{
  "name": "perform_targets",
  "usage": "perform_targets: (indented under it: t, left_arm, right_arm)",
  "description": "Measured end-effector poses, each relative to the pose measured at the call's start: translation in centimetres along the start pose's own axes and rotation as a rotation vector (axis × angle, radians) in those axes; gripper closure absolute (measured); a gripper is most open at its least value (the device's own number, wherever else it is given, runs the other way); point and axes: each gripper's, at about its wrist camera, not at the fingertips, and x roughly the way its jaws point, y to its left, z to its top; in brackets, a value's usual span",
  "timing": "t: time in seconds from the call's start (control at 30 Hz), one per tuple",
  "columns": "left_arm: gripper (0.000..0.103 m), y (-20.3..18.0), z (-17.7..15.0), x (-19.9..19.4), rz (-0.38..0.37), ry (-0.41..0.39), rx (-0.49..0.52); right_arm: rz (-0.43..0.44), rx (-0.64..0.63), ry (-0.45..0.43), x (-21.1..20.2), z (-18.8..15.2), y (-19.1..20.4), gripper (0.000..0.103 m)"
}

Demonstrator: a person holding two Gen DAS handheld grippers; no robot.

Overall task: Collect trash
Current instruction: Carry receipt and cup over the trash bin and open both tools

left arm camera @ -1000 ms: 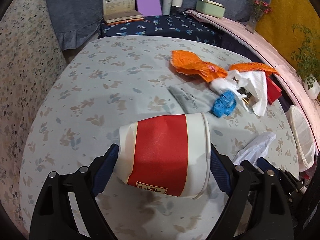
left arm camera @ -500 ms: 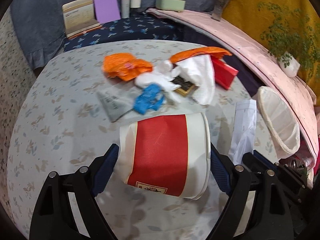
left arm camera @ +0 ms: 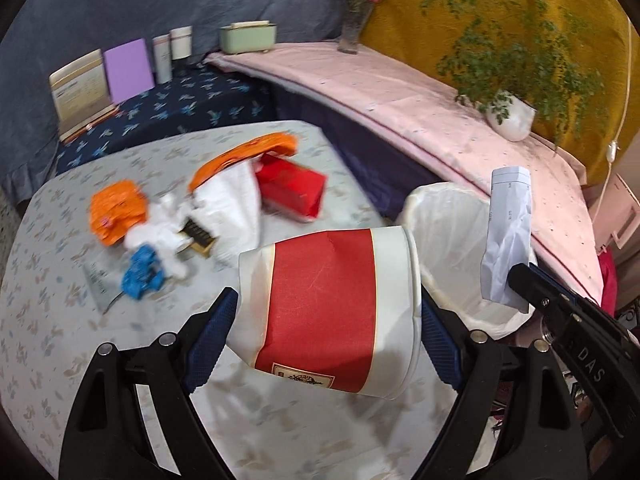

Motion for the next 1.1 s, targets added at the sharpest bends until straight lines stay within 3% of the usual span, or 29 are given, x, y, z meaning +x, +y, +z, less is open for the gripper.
perform_targets:
  t: [0.4,0.77,0.87,1.1]
  left_arm:
    - [0.021,-8.3,2.6,3.4,-0.121,0.013,0.079]
    - [0.02,-10.9,3.8,6.7,-0.172,0.052,0.099]
    - [0.012,-11.1,4.0,6.8,-0.166,0.042,0.101]
    - [0.012,-10.5,4.2,6.7,-0.155,0.038,0.091]
  right_arm:
    - [-0.074,0.084,-0.012,0.6,2.3,-7.5,0.093]
    - [-0.099,0.123,-0.005,1.9,2.7,-9.7,0.093]
    - [-0.113,0.118,-0.015,1.8,2.9,-9.7,0.088]
    - [-0.127,0.121,-0.03,1.2,3.0,-9.5,0.072]
